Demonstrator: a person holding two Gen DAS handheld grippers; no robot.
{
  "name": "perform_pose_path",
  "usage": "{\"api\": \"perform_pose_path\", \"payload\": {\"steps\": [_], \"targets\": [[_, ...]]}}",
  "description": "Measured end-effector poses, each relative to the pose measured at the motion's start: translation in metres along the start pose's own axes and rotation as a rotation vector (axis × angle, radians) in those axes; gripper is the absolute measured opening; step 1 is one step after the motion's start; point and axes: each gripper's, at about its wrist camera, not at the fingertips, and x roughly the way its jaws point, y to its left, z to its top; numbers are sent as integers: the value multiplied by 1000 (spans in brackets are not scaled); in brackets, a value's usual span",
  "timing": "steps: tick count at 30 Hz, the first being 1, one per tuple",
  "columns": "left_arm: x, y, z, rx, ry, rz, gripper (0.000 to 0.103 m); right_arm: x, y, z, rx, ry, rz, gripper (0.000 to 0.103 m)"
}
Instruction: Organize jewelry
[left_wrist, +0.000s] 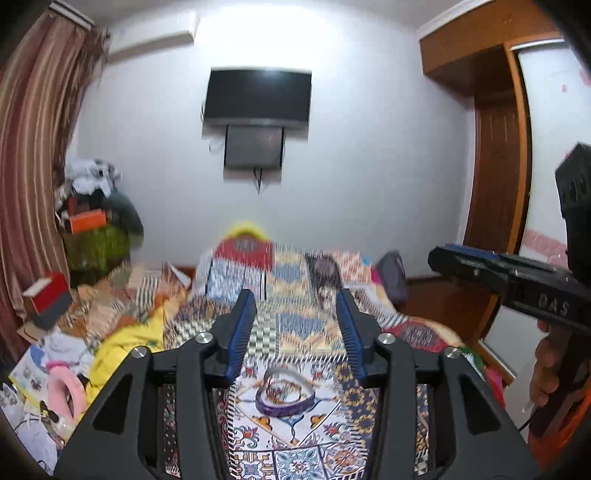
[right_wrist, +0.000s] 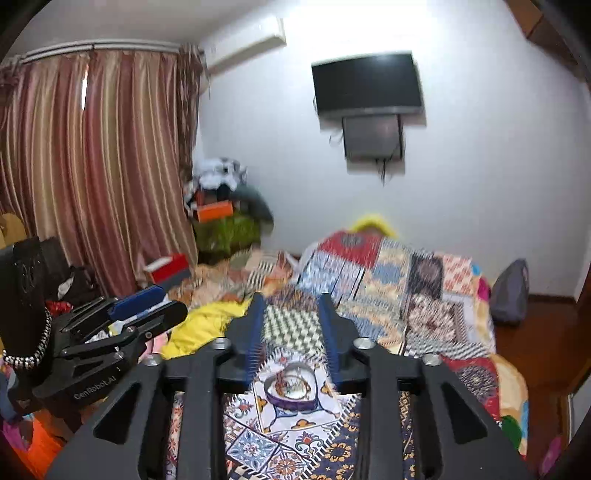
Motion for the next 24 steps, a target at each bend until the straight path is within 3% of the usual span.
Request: {"api": "perform_pose_path", "payload": {"steps": [2,4,6,10,12,20,24], "targets": [[-20,-5,5,0,-47,10,53,-18,7,-1,4,-62,-18,55],[-32,-7,8,-4,-76,9,74,-29,14,-3,3,-106,-23,67],[-43,-8,9,-11,-106,24,88,-37,18,-5,3,-136,-46,76],[-59,-6,11,-16,-137,51,96,-43,22,-9,5,-172,-112,91],[-64,-5,10,-18,-145,60,98,-45,23,-11,17,-191,-149,103],[-72,-5,6,-25,-151,79,100,-57,32,-18,-12,-206,-200,103],[-72,-9,4,-25,-149,86,102,-60,31,-21,-4,-199,-185,103]]}}
